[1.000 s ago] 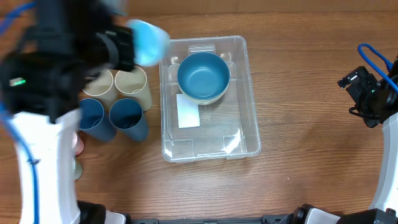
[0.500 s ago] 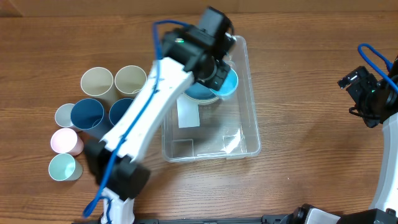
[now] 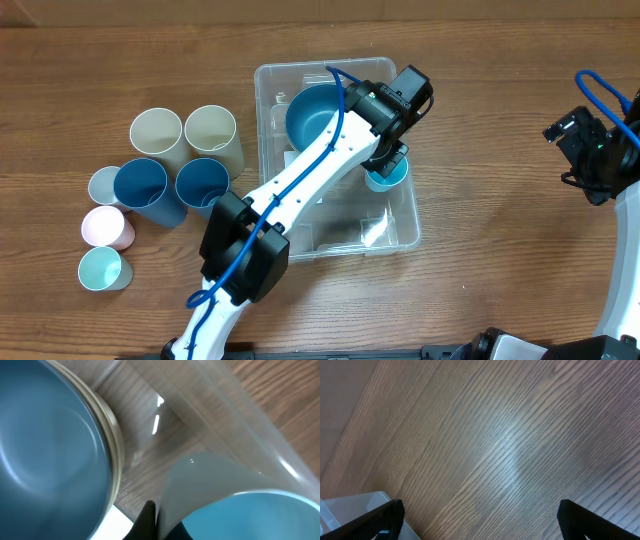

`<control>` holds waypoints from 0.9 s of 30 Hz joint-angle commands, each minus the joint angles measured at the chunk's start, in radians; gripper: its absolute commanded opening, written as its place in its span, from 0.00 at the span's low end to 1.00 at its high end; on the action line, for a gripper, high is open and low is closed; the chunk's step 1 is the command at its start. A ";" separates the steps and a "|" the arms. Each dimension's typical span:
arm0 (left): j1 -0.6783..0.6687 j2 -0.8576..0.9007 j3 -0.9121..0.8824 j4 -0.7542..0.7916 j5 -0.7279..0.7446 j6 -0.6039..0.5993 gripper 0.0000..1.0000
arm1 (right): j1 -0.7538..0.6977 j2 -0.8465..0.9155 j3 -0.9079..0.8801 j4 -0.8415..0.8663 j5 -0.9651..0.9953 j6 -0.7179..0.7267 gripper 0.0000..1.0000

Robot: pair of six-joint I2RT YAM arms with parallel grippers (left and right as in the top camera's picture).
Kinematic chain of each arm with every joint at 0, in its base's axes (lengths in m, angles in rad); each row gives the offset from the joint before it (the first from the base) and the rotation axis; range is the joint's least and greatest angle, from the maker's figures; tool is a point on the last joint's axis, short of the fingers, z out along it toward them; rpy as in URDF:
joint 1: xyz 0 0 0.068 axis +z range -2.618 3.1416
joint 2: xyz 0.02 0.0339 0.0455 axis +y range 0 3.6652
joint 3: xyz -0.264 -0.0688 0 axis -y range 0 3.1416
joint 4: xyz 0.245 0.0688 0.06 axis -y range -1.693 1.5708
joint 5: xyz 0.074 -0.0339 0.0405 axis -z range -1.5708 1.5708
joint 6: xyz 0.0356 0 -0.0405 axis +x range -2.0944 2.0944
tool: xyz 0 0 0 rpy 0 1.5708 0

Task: Pack container
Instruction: 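Carry the light blue cup into the bin's right side and release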

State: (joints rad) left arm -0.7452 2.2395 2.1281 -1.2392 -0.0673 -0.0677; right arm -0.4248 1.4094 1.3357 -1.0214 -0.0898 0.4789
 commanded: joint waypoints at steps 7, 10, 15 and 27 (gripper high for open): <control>0.006 0.037 0.000 0.006 -0.062 0.008 0.05 | -0.003 0.000 0.008 0.005 -0.002 0.009 1.00; 0.006 0.037 0.000 0.014 -0.071 0.009 0.07 | -0.003 0.000 0.008 0.005 -0.002 0.009 1.00; 0.007 0.037 0.001 0.022 -0.071 0.008 0.12 | -0.003 0.000 0.008 0.005 -0.002 0.009 1.00; 0.029 0.005 0.099 -0.079 -0.074 0.008 0.15 | -0.003 0.000 0.008 0.005 -0.002 0.009 1.00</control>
State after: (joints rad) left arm -0.7330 2.2677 2.1372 -1.2686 -0.1253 -0.0677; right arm -0.4248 1.4094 1.3357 -1.0210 -0.0898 0.4789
